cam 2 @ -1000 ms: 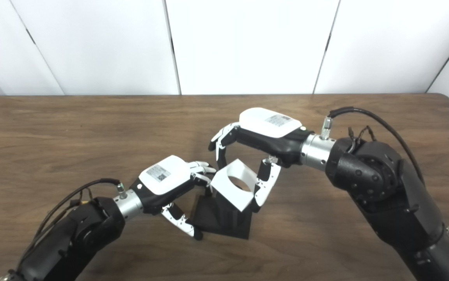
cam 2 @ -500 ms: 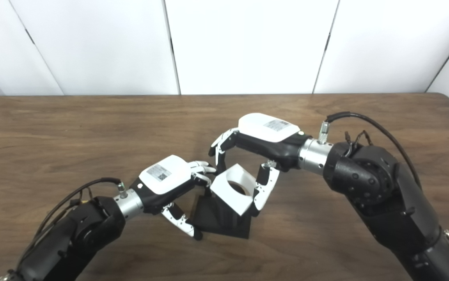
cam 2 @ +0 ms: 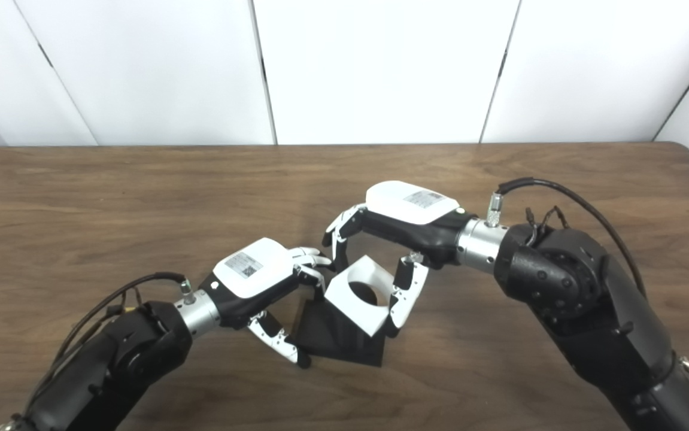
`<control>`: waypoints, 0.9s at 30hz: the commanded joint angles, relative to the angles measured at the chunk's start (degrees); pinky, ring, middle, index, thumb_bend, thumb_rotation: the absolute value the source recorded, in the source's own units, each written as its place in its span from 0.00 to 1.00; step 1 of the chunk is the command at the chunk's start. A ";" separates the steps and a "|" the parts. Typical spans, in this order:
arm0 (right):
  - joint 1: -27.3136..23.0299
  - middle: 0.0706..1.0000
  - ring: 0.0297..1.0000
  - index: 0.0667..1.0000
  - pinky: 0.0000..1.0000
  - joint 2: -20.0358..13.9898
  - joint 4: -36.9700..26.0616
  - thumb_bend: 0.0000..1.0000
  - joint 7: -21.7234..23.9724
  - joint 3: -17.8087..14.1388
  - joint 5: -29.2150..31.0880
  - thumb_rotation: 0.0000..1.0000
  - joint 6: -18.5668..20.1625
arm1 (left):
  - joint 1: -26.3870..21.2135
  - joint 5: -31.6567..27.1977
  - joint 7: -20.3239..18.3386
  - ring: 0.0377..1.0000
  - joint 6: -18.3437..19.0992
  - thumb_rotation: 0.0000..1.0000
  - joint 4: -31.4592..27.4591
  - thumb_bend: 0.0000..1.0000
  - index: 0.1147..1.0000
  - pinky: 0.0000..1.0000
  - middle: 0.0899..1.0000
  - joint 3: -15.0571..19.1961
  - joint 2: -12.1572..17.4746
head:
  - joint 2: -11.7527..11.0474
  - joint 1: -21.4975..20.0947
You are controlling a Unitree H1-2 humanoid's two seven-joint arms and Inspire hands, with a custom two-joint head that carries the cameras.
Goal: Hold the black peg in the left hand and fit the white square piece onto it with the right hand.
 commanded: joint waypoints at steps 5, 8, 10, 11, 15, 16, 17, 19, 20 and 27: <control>-1.15 0.76 0.81 0.44 0.82 0.24 1.31 0.52 -1.78 0.11 -0.30 0.13 -2.72 | 1.36 1.49 -4.23 0.89 1.61 0.08 0.67 0.52 0.43 0.77 0.86 -1.47 0.28 | 0.14 -0.05; -0.96 0.76 0.81 0.44 0.81 0.75 1.96 0.52 -2.03 0.37 -0.36 0.13 -2.73 | 1.44 1.56 -3.79 0.89 1.36 0.08 0.83 0.52 0.43 0.77 0.85 -1.52 0.21 | 0.18 -0.08; -0.79 0.76 0.81 0.44 0.81 1.16 2.38 0.52 -2.27 0.52 -0.49 0.13 -2.84 | 1.33 1.52 -4.08 0.89 1.47 0.08 0.71 0.52 0.43 0.77 0.85 -1.58 0.18 | 0.25 -0.26; -0.75 0.76 0.81 0.44 0.81 1.28 2.52 0.52 -2.34 0.59 -0.57 0.14 -2.89 | 1.29 1.54 -4.19 0.89 1.52 0.08 0.66 0.52 0.43 0.77 0.85 -1.60 0.17 | 0.25 -0.26; -0.49 0.76 0.82 0.44 0.82 2.22 3.22 0.52 -2.63 0.99 -0.67 0.14 -2.39 | 1.22 1.26 -4.42 0.89 1.75 0.08 0.82 0.52 0.43 0.78 0.85 -1.57 0.04 | 0.29 -0.08; -0.45 0.76 0.82 0.44 0.82 2.46 3.29 0.52 -2.73 1.07 -0.74 0.14 -2.26 | 1.25 1.27 -4.17 0.89 1.58 0.08 0.89 0.52 0.43 0.78 0.85 -1.55 0.06 | 0.29 -0.08; -0.43 0.77 0.82 0.44 0.82 2.61 3.33 0.52 -2.78 1.12 -0.79 0.14 -2.15 | 1.26 1.29 -3.99 0.89 1.46 0.08 0.94 0.52 0.43 0.78 0.85 -1.54 0.08 | 0.29 -0.08; -0.40 0.77 0.82 0.44 0.82 3.08 3.29 0.52 -2.90 1.32 -1.11 0.14 -2.07 | 1.19 1.64 -4.14 0.89 1.55 0.08 0.95 0.52 0.43 0.78 0.85 -1.66 0.13 | 0.31 -0.03; -0.39 0.77 0.83 0.44 0.82 3.33 3.26 0.52 -2.94 1.44 -1.25 0.14 -2.08 | 1.18 1.69 -4.22 0.90 1.61 0.08 0.95 0.52 0.43 0.78 0.86 -1.68 0.13 | 0.31 -0.03; -1.29 0.77 0.82 0.44 0.83 4.43 1.61 0.52 -2.05 2.52 -1.47 0.14 -1.95 | 1.18 1.52 -3.85 0.90 1.49 0.08 1.16 0.52 0.43 0.77 0.85 -1.65 0.21 | 0.50 -0.06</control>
